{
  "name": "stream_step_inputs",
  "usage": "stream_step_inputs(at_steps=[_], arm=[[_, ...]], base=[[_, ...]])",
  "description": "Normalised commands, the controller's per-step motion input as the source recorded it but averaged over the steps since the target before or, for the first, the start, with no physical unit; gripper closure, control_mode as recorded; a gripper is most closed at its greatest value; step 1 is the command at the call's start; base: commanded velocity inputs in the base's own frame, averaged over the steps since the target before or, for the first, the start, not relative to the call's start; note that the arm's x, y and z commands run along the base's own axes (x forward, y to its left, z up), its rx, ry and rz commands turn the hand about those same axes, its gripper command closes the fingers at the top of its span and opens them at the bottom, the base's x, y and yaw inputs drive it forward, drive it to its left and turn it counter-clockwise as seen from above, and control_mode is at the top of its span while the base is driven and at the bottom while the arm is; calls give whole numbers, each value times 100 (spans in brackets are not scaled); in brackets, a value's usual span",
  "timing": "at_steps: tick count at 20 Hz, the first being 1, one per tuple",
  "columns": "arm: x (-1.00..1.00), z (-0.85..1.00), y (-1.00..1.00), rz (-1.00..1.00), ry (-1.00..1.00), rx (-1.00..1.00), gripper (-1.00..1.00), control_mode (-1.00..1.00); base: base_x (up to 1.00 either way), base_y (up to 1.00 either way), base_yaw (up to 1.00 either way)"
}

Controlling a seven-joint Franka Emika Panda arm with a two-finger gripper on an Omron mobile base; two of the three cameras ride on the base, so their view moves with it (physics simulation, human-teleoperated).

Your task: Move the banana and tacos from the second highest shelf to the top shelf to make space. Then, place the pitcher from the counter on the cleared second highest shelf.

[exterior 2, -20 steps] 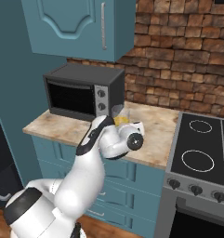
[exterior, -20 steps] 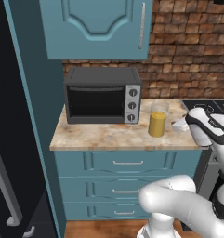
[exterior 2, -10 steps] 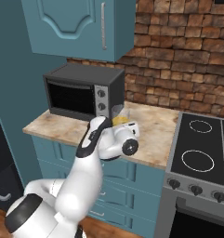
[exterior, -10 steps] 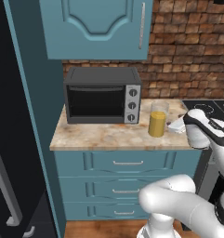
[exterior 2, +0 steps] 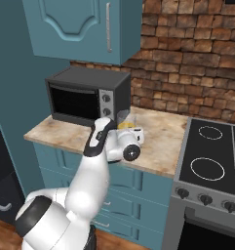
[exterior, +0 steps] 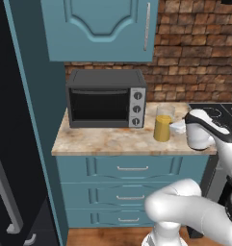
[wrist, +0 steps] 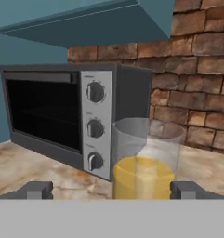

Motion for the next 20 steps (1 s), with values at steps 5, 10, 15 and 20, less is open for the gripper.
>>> stream_step_inputs(at_steps=[5,10,15,20], arm=[[26,0,-7,-1,1,12,-100,-100],[25,0,-18,0,0,12,-100,-100],[23,-13,-2,0,0,2,-100,-100],[25,-26,0,0,0,0,-100,-100]], base=[[0,0,0],[0,0,0],[0,0,0],[0,0,0]])
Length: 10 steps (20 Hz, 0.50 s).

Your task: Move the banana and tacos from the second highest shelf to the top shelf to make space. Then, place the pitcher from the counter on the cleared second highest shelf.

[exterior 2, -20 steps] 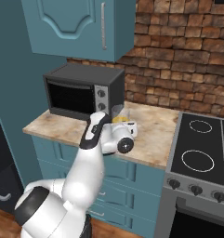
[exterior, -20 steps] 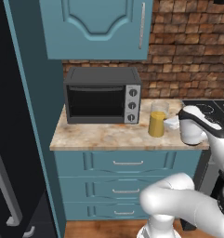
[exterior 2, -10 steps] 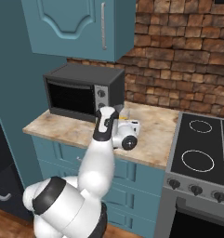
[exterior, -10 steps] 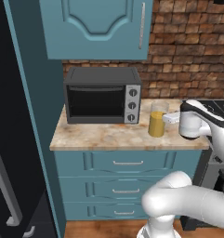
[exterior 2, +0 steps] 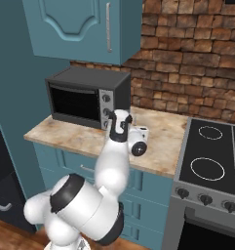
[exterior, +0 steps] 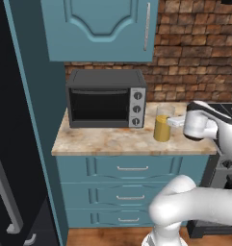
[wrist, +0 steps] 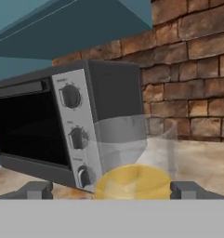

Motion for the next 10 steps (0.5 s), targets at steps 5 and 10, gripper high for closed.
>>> stream_step_inputs(at_steps=[5,10], arm=[[28,-27,0,1,0,0,-100,-100],[33,-37,0,2,0,0,-100,-100]], base=[[0,0,0],[0,0,0]])
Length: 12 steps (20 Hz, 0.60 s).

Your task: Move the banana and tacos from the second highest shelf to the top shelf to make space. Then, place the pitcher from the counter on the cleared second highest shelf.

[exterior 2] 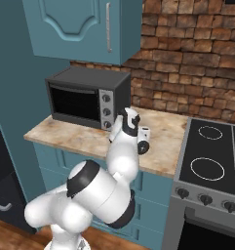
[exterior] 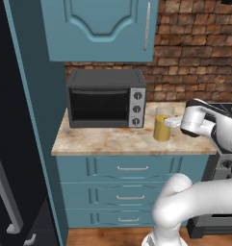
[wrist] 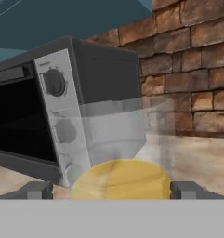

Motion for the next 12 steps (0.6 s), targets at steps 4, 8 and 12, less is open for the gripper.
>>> stream_step_inputs(at_steps=[4,8,12], arm=[[33,-36,0,2,0,0,-100,-100],[28,-34,0,2,0,0,-100,-100],[20,-28,0,1,0,0,100,-100]], base=[[0,0,0],[0,0,0],[0,0,0]])
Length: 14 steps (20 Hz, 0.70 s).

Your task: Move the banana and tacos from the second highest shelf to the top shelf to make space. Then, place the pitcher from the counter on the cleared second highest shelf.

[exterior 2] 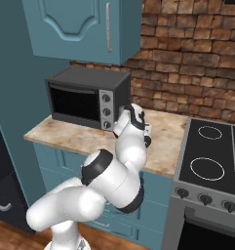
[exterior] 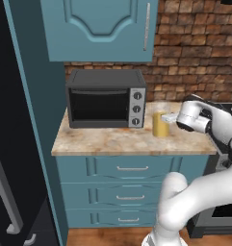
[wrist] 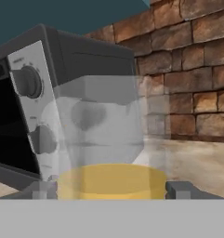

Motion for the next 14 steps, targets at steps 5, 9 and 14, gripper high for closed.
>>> stream_step_inputs(at_steps=[5,9,14], arm=[[6,-5,0,0,0,0,100,-100],[-2,0,0,0,0,0,100,-100],[-39,3,0,4,-32,0,100,-100]], base=[[0,0,0],[0,0,0],[0,0,0]])
